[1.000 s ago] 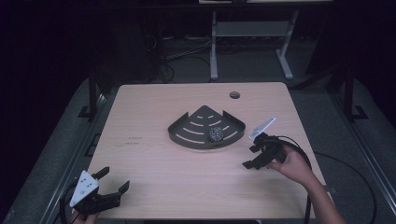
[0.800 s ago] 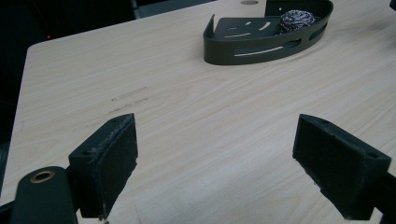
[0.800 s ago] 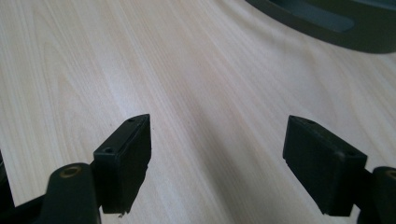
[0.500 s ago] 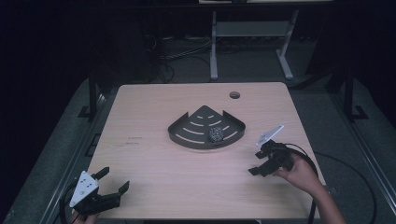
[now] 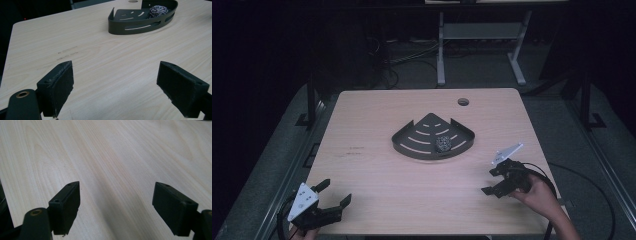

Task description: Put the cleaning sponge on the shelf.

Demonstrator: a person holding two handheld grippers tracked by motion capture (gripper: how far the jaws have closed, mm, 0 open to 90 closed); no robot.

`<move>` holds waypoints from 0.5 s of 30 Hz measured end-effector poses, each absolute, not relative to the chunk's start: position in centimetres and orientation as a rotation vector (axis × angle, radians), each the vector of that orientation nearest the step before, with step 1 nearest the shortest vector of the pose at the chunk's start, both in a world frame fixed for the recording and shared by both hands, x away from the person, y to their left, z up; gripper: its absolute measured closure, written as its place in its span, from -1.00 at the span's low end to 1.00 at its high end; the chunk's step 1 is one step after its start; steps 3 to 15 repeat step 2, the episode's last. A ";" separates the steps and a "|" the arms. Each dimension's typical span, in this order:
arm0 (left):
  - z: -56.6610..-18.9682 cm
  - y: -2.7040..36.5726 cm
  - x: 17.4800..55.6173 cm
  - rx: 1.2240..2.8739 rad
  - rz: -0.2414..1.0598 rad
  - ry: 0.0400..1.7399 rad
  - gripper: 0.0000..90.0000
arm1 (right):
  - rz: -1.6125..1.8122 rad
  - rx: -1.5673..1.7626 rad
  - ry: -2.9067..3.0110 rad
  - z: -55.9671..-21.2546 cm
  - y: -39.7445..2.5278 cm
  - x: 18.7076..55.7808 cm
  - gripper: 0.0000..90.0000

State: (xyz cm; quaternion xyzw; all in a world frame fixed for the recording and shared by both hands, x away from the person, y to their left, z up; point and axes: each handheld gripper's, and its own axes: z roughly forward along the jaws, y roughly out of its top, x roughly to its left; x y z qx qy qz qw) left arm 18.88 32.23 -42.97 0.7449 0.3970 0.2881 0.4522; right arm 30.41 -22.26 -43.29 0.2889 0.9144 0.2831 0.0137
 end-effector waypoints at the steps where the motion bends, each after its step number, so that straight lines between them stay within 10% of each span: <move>1: -43.0 32.1 18.9 1.843 0.709 0.982 -0.71 | 0.891 0.891 2.835 -43.2 -22.3 30.1 -0.54; 15: -43.0 32.1 18.9 1.843 0.710 0.979 -0.71 | 0.900 0.893 2.823 -43.1 -22.3 29.8 -0.56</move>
